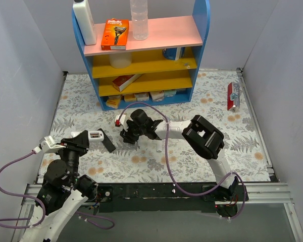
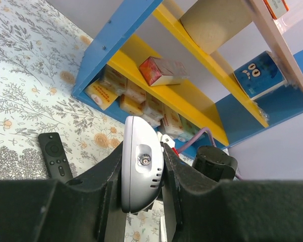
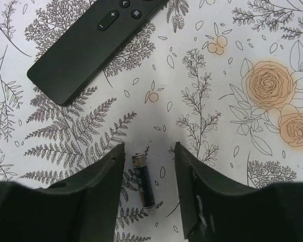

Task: Load the batteries into the remote control
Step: Pick up the battery from the center of the board.

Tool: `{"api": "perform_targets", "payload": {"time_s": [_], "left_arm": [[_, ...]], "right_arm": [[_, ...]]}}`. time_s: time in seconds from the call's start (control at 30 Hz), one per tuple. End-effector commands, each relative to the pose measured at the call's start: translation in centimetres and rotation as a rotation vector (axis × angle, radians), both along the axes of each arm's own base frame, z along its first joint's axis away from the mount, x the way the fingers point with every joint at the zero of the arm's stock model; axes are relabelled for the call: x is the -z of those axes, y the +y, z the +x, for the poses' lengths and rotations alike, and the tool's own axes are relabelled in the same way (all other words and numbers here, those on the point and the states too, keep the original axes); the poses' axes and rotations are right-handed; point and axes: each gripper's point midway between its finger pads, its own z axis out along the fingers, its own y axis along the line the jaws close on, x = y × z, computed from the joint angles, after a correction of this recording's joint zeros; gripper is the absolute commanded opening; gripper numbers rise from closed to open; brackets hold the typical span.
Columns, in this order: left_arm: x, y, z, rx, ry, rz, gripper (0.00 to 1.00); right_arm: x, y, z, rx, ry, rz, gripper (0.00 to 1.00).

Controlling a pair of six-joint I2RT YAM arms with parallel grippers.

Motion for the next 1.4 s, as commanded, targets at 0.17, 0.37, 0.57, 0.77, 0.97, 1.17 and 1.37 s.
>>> {"api": "perform_targets", "payload": {"time_s": [0.17,0.37,0.57,0.77,0.97,1.17,1.37], "left_arm": [[-1.1,0.7,-1.0,0.001,-0.072,-0.016,0.00],[-0.9,0.5,-0.9,0.007,-0.064,-0.009,0.00],[-0.7,0.2,-0.7,0.015,-0.055,-0.004,0.00],[-0.4,-0.1,-0.5,0.027,-0.042,0.007,0.00],[-0.4,-0.3,-0.3,0.032,-0.036,0.017,0.00],[-0.5,-0.2,-0.4,0.032,-0.041,0.015,0.00],[-0.5,-0.2,-0.4,0.030,-0.041,0.017,0.00]], "right_arm": [[2.0,-2.9,-1.2,-0.008,0.015,-0.073,0.25],[2.3,-5.2,-2.1,0.029,0.010,-0.103,0.15],[2.7,-7.7,-2.2,0.110,0.014,-0.159,0.15],[3.5,-10.9,-3.0,0.246,0.095,-0.266,0.16],[2.7,-12.6,-4.2,0.293,0.175,-0.347,0.20],[2.9,-13.7,-4.3,0.314,0.190,-0.432,0.22],[2.6,-14.1,-4.3,0.317,0.193,-0.479,0.29]]}}
